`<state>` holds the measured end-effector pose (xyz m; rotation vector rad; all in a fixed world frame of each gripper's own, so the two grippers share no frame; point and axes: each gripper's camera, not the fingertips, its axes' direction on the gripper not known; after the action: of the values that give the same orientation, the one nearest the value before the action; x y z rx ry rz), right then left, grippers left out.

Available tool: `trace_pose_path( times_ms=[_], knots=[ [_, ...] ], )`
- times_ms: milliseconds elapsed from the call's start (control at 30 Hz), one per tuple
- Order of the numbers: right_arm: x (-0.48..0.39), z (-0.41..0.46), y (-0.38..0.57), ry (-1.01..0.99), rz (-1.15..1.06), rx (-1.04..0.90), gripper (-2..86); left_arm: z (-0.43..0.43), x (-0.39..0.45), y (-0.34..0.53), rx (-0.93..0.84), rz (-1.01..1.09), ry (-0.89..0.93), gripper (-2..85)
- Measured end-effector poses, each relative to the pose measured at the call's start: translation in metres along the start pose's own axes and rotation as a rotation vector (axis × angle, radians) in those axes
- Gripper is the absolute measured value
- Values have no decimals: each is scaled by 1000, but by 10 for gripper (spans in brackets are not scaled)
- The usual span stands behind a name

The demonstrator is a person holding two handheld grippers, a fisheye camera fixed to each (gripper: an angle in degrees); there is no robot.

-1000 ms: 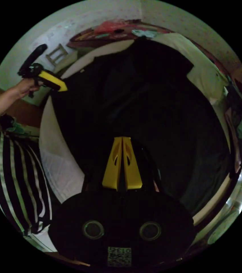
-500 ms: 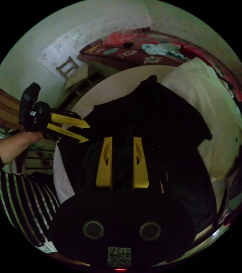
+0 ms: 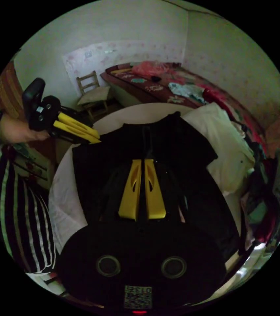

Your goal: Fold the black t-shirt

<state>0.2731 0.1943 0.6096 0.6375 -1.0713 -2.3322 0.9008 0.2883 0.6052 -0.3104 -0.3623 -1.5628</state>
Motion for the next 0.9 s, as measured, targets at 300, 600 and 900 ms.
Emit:
trace_pose_path(
  times_ms=[300, 600, 900],
  knots=[
    [-88, 6, 134, 149, 76, -242, 9, 19, 123, 35, -204, 310, 22, 8],
    [-8, -24, 157, 42, 404, -93, 70, -6, 83, 37, -159, 33, -36, 73],
    [35, 29, 128, -108, 345, -199, 44, 22, 49, 6, -110, -202, 118, 55]
  ],
)
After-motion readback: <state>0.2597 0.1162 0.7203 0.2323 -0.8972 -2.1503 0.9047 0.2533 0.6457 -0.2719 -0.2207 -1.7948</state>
